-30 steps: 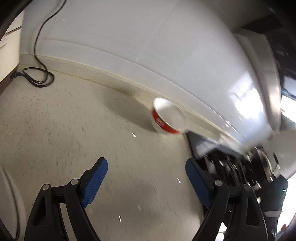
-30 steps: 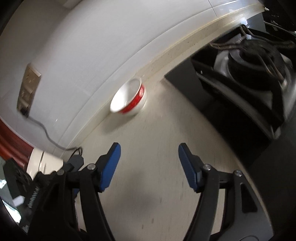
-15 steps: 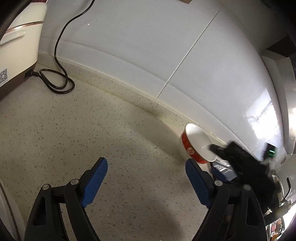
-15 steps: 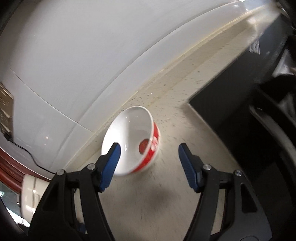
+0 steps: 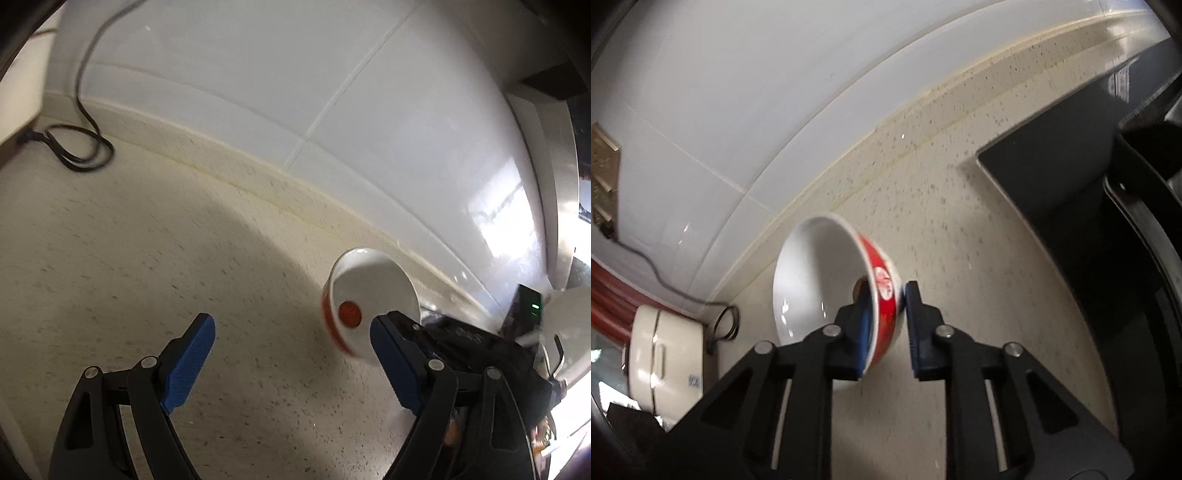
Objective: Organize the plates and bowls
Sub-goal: 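Grasp the rim of the red-banded bowl with both tools, then carry the red-banded bowl with both tools to the stacked bowls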
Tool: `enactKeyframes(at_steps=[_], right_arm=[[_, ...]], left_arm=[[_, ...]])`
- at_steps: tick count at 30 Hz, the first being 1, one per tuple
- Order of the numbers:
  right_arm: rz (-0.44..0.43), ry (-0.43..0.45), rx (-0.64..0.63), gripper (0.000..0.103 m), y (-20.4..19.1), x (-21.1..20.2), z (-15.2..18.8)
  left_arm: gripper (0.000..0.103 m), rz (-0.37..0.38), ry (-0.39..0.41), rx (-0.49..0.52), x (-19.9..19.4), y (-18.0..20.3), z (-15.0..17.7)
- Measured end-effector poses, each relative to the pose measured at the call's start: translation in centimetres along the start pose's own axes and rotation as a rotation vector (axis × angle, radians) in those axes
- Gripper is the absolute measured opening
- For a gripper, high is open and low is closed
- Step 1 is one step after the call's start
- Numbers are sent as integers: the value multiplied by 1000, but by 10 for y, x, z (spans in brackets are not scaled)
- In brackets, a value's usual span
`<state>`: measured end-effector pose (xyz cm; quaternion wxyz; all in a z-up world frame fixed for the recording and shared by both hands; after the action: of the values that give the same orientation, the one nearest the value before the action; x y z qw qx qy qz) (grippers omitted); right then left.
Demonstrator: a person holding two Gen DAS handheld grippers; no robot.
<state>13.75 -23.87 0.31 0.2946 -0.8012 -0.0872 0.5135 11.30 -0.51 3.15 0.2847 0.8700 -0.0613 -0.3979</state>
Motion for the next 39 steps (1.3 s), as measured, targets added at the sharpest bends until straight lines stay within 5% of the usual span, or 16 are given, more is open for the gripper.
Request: enactKeyframes(at_steps=[6,20,23,25,27,29,39], right_arm=[[-31,-19,-20,19,6,-18,32],[47,-2,-87,30,-4,-16,56],[44,2,-84,31,-2,-16,57],[43,9,-90,29,-3,-18,58],[63,20,-109,23,-6,-20,60],[68,32,-110,20,-7,-23,62],[27,31,-92,18,-1,-26,61]], left_arm=[[87,38,-119,10,24,5,7],[84,-61,-113,54,33,5,14],[69,-48,-120,90,35,10,14],[35,40,-141,102,39,14,15],[20,46,-150,150,39,20,18],[16,-12,-129,201,37,26,22],[15,53,-159,117,37,12,14]])
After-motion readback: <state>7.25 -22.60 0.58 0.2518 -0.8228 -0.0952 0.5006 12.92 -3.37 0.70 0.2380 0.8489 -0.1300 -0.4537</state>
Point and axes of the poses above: each gripper's, at about its wrist camera, not at the fingertips, and x roughly the way its jaws point, y to its right, z to its underside, the point moved 2 cm from there along x, roughly the way its jaws point, and after that the axes turned 6 degrees about -y, right-handed, at the moved point
